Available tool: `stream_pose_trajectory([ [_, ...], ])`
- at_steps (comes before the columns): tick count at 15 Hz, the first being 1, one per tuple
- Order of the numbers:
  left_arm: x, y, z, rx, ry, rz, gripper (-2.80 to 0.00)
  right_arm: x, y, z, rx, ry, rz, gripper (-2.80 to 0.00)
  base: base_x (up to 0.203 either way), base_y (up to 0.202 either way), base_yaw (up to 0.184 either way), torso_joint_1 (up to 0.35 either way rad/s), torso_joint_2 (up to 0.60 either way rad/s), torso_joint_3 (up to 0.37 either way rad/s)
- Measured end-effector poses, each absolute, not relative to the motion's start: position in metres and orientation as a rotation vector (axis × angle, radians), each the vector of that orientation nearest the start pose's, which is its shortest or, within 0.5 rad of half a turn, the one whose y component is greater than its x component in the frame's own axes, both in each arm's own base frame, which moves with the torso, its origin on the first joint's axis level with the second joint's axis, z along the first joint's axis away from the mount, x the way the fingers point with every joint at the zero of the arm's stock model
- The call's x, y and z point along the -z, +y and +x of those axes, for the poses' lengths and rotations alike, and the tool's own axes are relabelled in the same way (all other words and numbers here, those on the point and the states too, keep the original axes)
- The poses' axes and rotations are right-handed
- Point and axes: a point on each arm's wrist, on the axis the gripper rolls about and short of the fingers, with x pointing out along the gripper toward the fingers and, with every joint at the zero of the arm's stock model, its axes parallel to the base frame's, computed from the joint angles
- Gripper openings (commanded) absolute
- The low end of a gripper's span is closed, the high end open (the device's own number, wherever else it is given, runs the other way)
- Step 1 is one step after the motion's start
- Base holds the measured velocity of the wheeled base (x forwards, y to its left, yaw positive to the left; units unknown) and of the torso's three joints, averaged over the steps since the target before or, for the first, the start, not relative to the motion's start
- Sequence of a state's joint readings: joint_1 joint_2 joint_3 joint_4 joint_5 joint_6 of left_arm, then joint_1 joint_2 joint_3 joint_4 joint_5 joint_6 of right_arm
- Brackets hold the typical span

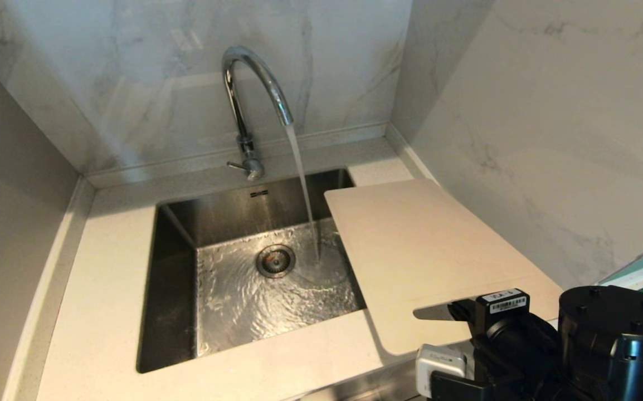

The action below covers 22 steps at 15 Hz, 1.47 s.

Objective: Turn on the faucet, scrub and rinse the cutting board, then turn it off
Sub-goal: Pick up the cutting board, then scrub the cutting board underwater

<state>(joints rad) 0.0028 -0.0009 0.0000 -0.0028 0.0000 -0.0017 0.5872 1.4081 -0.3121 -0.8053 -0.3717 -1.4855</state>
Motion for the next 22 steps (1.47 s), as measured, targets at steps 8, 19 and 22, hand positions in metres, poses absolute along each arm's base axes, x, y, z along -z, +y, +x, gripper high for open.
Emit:
stream_pose_trajectory([
  [8,-0.076,0.000,-0.023,-0.003,-0.004,-0.001,-2.80,-0.147,0.105,0.172,-0.375,0.048,-1.606,-2.80,0.000,0.000,0.000,0.000,0.00,0.000],
  [19,-0.076,0.000,-0.023,-0.003,-0.004,-0.001,-2.80,-0.156,0.107,0.173,-0.283,-0.076,-1.691,-2.80,0.000,0.000,0.000,0.000,0.00,0.000],
  [22,-0.076,0.000,-0.023,-0.003,-0.004,-0.001,-2.80,-0.150,0.105,0.170,-0.294,-0.069,-1.712,-2.80,0.000,0.000,0.000,0.000,0.00,0.000],
])
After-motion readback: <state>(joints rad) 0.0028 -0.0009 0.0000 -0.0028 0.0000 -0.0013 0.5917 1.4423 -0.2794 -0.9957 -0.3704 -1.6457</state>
